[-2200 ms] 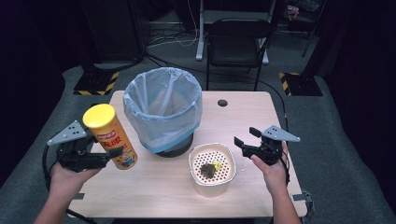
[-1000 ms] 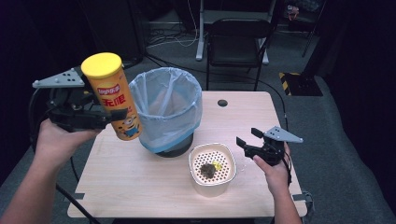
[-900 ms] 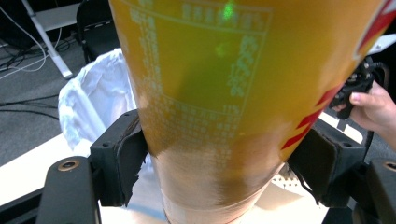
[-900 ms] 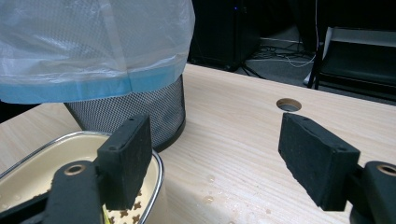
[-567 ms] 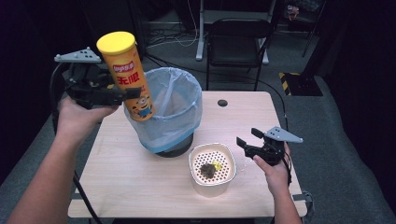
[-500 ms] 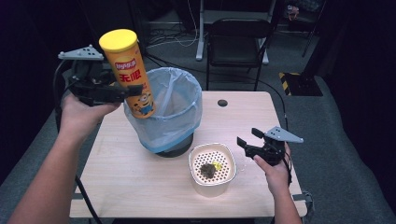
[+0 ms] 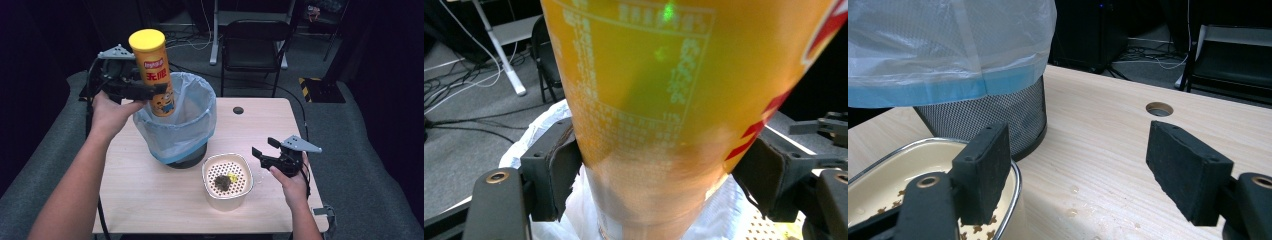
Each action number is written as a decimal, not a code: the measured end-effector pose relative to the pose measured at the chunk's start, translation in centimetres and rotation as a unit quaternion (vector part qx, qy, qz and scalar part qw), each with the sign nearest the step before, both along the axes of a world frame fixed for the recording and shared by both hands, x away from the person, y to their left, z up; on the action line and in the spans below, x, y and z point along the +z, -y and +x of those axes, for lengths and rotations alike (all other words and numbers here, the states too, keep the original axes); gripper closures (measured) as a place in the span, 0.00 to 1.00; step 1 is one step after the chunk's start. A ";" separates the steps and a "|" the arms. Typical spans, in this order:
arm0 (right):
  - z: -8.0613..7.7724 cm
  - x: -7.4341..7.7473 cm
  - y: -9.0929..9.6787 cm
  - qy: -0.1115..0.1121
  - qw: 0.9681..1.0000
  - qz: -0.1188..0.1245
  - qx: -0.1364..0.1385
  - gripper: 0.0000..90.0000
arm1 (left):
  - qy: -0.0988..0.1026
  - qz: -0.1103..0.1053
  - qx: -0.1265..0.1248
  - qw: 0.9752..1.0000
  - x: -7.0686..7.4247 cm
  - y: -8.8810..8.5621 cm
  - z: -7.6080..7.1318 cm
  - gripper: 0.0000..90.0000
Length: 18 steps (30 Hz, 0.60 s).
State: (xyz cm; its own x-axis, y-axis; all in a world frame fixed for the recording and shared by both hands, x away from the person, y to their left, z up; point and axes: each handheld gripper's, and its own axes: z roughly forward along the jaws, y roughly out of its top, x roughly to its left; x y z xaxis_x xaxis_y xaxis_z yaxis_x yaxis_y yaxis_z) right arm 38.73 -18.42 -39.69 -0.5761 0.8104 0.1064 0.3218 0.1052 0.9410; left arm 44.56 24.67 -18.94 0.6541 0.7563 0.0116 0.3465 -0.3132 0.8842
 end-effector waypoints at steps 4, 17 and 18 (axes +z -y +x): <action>0.1 -0.1 0.1 -0.001 1.000 0.001 0.000 0.28 | -0.005 -0.010 0.001 1.000 -1.0 0.8 1.1 0.27; 0.2 -0.2 0.3 0.002 1.000 0.001 0.001 0.28 | -0.035 0.002 0.016 0.999 -4.6 2.0 4.2 0.27; 0.1 -0.2 0.3 -0.001 1.000 0.002 -0.001 0.28 | -0.036 0.005 0.018 0.999 -4.9 2.1 4.4 0.27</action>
